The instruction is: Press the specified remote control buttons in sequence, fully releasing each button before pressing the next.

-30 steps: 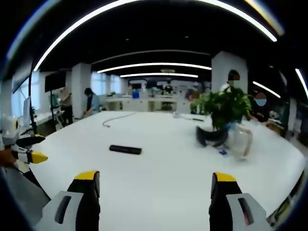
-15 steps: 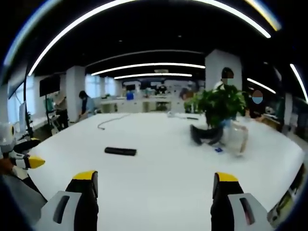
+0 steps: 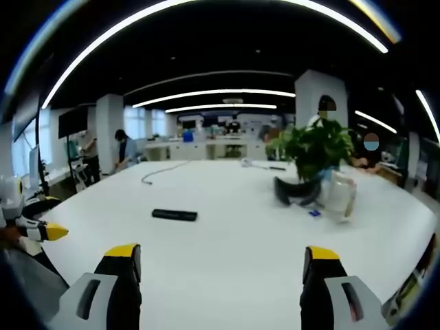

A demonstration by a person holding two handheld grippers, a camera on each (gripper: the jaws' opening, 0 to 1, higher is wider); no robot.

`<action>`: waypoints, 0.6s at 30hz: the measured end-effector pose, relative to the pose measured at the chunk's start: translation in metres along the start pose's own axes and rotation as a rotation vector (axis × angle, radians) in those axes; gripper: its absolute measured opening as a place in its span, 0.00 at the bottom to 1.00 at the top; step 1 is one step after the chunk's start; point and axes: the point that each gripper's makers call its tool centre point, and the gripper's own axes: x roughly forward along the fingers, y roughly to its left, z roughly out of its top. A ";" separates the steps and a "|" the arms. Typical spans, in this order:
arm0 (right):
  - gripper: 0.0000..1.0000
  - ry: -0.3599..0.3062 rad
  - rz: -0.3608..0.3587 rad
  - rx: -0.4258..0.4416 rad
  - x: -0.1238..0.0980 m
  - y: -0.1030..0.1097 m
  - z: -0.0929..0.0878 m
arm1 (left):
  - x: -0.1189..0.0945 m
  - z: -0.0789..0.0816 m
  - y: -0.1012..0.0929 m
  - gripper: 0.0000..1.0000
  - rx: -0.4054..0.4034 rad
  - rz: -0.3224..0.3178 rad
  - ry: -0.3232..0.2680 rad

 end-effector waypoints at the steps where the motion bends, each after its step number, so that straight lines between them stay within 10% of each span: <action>1: 0.97 0.000 -0.002 0.000 0.000 -0.001 0.000 | 0.000 -0.001 -0.001 1.00 0.007 -0.002 0.009; 18: 0.96 0.029 0.076 -0.017 0.003 0.015 -0.004 | 0.001 -0.012 0.009 1.00 0.044 0.045 0.070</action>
